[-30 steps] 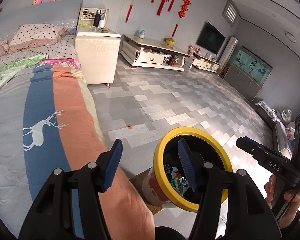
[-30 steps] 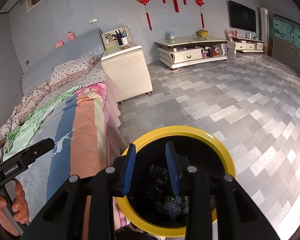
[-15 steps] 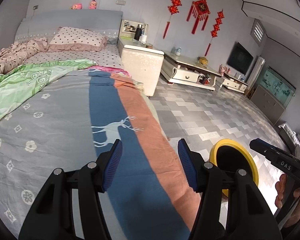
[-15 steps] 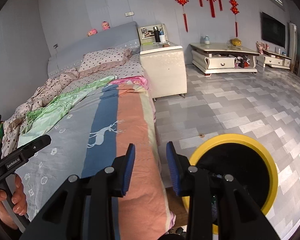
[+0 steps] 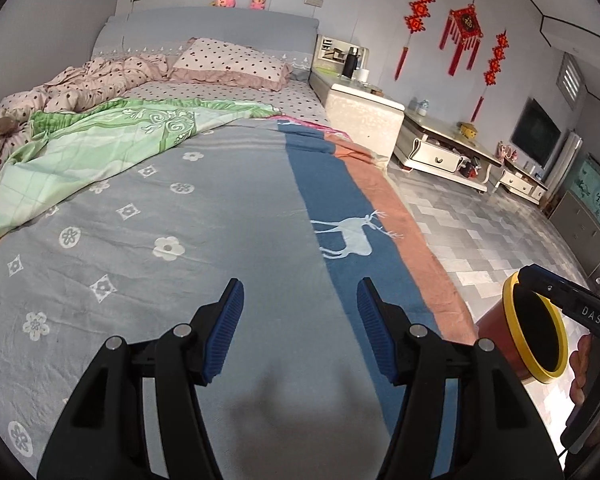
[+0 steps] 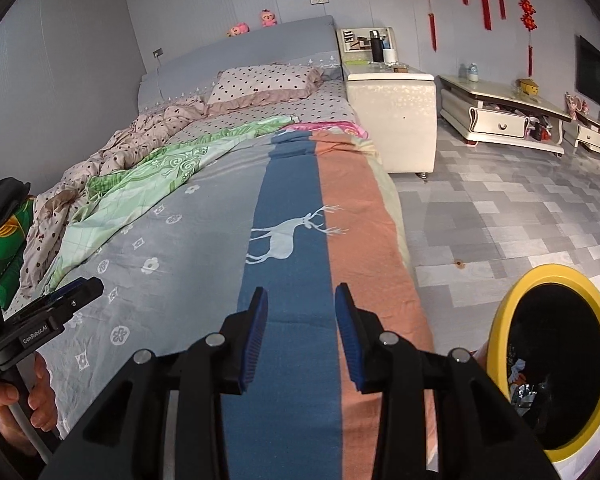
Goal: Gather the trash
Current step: 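Move both open tools back over the now-empty bed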
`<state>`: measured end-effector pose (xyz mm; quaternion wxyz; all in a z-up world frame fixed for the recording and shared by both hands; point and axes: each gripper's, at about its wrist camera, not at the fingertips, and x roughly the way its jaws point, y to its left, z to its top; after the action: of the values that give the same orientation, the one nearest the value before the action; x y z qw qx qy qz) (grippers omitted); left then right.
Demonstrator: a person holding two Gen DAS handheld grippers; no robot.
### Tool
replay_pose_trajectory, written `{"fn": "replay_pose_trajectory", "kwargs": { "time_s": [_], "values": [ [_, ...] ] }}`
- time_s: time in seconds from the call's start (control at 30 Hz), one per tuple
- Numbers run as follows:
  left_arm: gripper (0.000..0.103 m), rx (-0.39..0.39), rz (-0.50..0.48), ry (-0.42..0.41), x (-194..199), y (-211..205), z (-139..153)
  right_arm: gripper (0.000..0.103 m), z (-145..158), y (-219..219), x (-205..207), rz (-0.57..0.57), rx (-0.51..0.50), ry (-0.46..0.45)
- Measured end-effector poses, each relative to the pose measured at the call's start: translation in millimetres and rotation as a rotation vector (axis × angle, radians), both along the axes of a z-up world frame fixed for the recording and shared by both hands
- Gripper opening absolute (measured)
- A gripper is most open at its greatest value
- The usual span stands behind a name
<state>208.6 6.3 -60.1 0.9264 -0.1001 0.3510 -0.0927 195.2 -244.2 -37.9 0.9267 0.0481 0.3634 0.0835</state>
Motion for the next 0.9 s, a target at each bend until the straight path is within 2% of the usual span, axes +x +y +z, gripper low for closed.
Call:
{"fn": "replay_pose_trajectory", "kwargs": {
  "time_s": [0.07,0.2,0.33,0.37,0.43,0.53,0.7,0.9],
  "values": [
    [0.058,-0.003,0.017,0.013,-2,11,-10,0.033,-10,13,3,0.014,-0.008,0.01],
    [0.064,0.019,0.05,0.014,-11,22,-28,0.045,-28,22,8,0.014,-0.008,0.024],
    [0.079,0.023,0.081,0.002,-19,30,-39,0.063,-39,24,6,-0.001,-0.021,0.011],
    [0.082,0.018,0.086,-0.004,-21,32,-41,0.066,-40,25,4,-0.004,-0.023,0.001],
    [0.086,0.006,0.096,-0.02,-26,36,-43,0.082,-40,28,0,-0.006,-0.038,-0.025],
    [0.091,-0.007,0.106,-0.043,-35,39,-42,0.093,-38,29,-7,-0.01,-0.039,-0.059],
    [0.093,0.021,0.118,-0.087,-48,32,-31,0.095,-27,30,-21,-0.027,-0.054,-0.138],
    [0.095,0.037,0.136,-0.183,-74,23,-5,0.095,-6,28,-43,-0.059,-0.043,-0.235]
  ]
}}
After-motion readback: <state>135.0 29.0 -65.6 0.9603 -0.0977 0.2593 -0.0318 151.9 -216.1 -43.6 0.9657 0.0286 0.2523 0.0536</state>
